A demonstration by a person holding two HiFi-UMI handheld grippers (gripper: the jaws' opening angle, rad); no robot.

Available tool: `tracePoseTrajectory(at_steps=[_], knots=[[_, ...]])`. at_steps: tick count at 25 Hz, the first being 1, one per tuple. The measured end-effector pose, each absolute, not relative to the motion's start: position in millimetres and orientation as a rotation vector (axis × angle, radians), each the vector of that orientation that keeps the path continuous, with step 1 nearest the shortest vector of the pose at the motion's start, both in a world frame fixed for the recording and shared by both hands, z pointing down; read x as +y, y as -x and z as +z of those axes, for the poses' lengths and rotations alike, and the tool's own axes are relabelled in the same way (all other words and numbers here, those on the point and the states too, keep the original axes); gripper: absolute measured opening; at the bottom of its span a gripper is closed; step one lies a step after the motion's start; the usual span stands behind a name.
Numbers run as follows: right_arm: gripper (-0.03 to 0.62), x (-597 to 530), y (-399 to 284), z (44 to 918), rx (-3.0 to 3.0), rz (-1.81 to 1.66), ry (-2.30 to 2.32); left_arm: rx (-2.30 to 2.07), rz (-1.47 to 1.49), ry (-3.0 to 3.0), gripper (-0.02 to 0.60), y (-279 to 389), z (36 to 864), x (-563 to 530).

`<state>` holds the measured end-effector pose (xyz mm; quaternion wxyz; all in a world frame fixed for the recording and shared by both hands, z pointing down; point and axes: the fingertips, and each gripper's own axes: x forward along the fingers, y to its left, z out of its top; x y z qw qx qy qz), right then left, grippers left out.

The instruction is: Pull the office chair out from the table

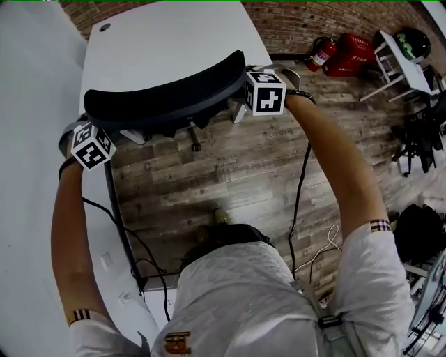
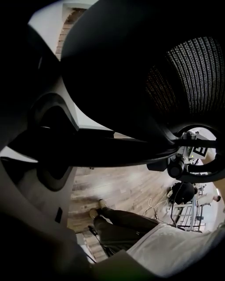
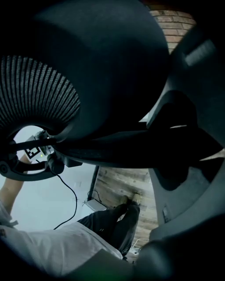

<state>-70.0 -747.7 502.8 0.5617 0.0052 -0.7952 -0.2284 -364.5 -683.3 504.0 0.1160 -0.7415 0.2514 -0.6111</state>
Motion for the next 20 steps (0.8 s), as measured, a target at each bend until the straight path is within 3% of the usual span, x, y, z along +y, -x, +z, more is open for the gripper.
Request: tracePoseTrajectory(at_steps=[7,20], knots=[[0.126,-744,66,506,-1.863,-0.581,-0.016,0.736,-1.78,2.135,0.106,363,504,-680],[0.118,-692,65,507,-1.86,-0.579,-0.027,0.699,-1.78,2.137,0.101,363,507,-635]])
